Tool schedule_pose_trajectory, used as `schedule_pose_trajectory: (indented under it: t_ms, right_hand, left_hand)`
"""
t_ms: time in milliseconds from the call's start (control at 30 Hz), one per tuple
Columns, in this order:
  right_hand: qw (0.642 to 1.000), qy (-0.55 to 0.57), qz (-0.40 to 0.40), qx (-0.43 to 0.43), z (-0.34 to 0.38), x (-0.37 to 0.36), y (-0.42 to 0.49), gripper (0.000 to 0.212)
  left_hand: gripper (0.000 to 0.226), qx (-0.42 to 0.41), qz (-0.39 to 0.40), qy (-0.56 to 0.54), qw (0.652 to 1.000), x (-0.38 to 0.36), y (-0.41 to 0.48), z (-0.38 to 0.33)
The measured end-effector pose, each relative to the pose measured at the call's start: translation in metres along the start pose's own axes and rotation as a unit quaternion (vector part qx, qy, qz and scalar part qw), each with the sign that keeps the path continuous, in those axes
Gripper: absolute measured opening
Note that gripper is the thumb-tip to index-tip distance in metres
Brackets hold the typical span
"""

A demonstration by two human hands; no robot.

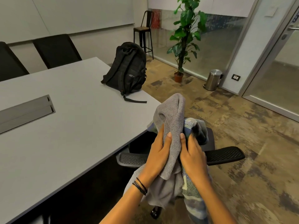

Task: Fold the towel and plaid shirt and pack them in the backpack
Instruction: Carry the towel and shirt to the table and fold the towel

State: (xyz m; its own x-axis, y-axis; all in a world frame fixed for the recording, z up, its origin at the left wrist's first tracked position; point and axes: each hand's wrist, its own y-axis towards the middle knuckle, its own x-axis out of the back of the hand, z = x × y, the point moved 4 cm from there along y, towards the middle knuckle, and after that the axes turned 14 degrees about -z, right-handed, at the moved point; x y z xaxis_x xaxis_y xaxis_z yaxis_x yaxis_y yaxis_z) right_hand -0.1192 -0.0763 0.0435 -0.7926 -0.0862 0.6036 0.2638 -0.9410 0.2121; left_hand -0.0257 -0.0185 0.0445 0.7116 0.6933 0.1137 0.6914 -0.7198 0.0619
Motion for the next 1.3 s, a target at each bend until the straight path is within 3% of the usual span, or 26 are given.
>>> schedule_pose_trajectory:
  t_ms: [233,333,500,767,1300]
  right_hand:
    - [0.998,-0.02,0.012,0.054,0.081,-0.037,-0.006,0.079]
    - [0.998,-0.018,0.026,0.06,0.115,-0.059,-0.011,0.068]
    - [0.994,0.018,0.017,0.102,0.17,-0.102,-0.023,0.059]
    - [0.986,0.082,0.01,0.146,0.251,-0.16,-0.034,0.059]
    - [0.957,0.191,0.081,0.204,0.385,-0.28,0.052,0.046]
  left_hand:
    - [0.033,0.005,0.0,-0.055,0.998,0.08,0.02,-0.017]
    - [0.035,-0.001,-0.008,-0.063,0.998,0.12,0.031,-0.019]
    - [0.054,-0.042,-0.035,-0.067,0.996,0.188,0.053,-0.019]
    - [0.062,-0.08,-0.087,-0.048,0.992,0.282,0.083,-0.027]
    - [0.046,-0.136,-0.23,0.014,0.964,0.414,0.205,-0.064]
